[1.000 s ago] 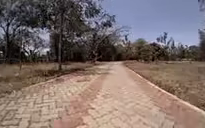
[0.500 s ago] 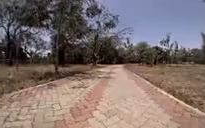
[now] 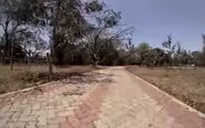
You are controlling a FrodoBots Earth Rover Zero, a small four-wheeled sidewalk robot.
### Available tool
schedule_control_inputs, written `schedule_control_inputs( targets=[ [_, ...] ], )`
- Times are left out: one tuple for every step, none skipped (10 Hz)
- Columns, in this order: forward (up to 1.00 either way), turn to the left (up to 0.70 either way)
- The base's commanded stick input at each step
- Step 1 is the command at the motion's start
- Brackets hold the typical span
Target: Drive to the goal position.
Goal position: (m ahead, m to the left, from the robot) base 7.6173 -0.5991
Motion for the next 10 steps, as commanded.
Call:
schedule_control_inputs(
  targets=[
    [1.00,0.00],
    [1.00,0.00],
    [1.00,-0.01],
    [1.00,-0.03],
    [1.00,-0.32],
    [1.00,-0.32],
    [1.00,-0.32],
    [1.00,-0.18],
    [1.00,-0.04],
    [1.00,0.00]
  ],
)
